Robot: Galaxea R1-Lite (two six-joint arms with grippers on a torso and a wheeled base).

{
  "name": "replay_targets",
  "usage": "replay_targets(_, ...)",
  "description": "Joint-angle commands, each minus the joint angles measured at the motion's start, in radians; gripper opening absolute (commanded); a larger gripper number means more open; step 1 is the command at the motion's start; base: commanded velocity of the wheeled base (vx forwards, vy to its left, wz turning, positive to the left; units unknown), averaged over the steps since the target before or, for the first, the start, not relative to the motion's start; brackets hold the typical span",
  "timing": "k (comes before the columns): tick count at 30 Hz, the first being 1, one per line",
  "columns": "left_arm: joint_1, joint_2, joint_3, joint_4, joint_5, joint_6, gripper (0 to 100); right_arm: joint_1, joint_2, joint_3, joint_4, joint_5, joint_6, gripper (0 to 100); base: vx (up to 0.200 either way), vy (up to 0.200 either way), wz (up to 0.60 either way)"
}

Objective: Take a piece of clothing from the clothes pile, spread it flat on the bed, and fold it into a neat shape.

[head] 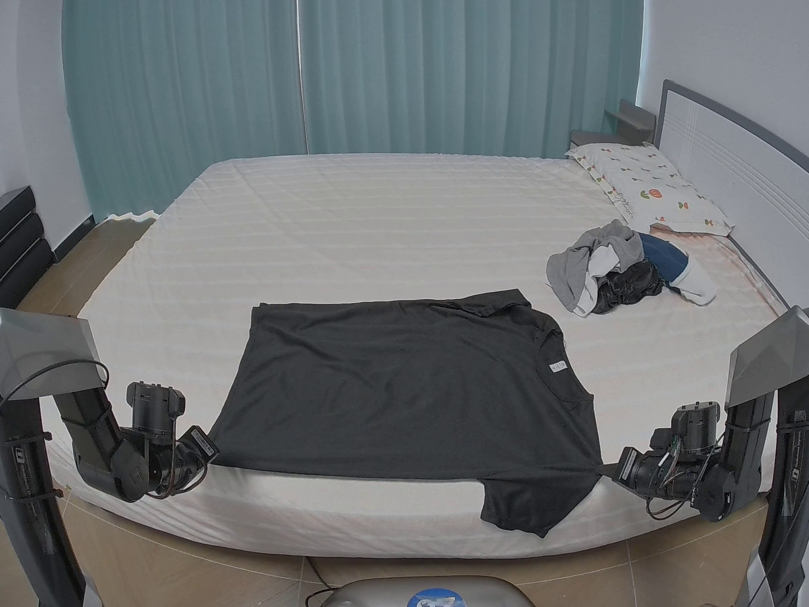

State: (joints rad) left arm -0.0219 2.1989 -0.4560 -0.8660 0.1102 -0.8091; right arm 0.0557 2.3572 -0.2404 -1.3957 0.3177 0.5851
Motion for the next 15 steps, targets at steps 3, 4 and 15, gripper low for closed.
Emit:
replay_targets(3, 0.0, -0.024, 0.0, 0.059, 0.0, 0.024, 0, -0.002, -0.006, 0.024, 0.0, 0.004, -0.021, 0, 0.0, 0.0, 0.0)
replay_targets(4, 0.0, -0.025, -0.001, 0.064, 0.0, 0.024, 0, -0.002, -0.006, 0.026, 0.0, 0.004, -0.022, 0, 0.0, 0.0, 0.0)
replay_targets(15, 0.002, -0.013, -0.009, 0.065, 0.002, 0.028, 0, 0.001, 0.004, 0.053, 0.0, 0.014, -0.085, 0, 0.0, 0.0, 0.0)
